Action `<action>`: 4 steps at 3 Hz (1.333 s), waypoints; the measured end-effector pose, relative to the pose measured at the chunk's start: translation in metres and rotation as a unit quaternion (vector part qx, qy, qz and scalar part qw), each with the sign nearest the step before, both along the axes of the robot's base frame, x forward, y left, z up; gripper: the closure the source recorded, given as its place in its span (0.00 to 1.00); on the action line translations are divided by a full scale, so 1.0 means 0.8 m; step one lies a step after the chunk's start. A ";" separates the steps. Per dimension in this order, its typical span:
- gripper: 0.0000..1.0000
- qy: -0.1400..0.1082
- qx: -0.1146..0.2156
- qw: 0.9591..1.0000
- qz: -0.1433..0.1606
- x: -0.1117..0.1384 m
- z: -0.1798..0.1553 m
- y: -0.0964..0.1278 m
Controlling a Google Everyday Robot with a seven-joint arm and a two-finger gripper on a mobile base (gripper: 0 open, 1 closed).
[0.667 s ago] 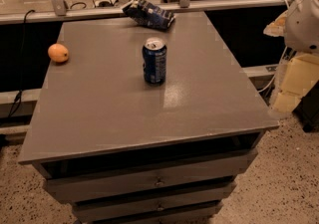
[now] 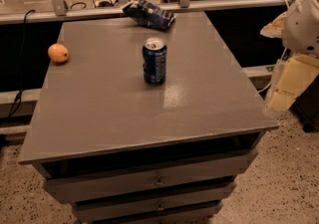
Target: Move pepsi can near orange
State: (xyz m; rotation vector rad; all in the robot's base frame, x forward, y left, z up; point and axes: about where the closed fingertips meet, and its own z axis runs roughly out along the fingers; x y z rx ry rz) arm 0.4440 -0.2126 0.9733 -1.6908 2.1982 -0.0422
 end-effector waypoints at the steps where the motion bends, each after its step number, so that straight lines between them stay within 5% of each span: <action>1: 0.00 -0.011 0.069 0.998 0.007 0.044 -0.024 0.023; 2: 0.00 -0.035 0.154 0.987 0.025 0.111 -0.049 0.068; 4: 0.00 -0.063 0.306 0.948 0.053 0.209 -0.090 0.171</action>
Offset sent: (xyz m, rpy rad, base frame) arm 0.1594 0.0957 -0.0587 0.5346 -0.1434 0.0908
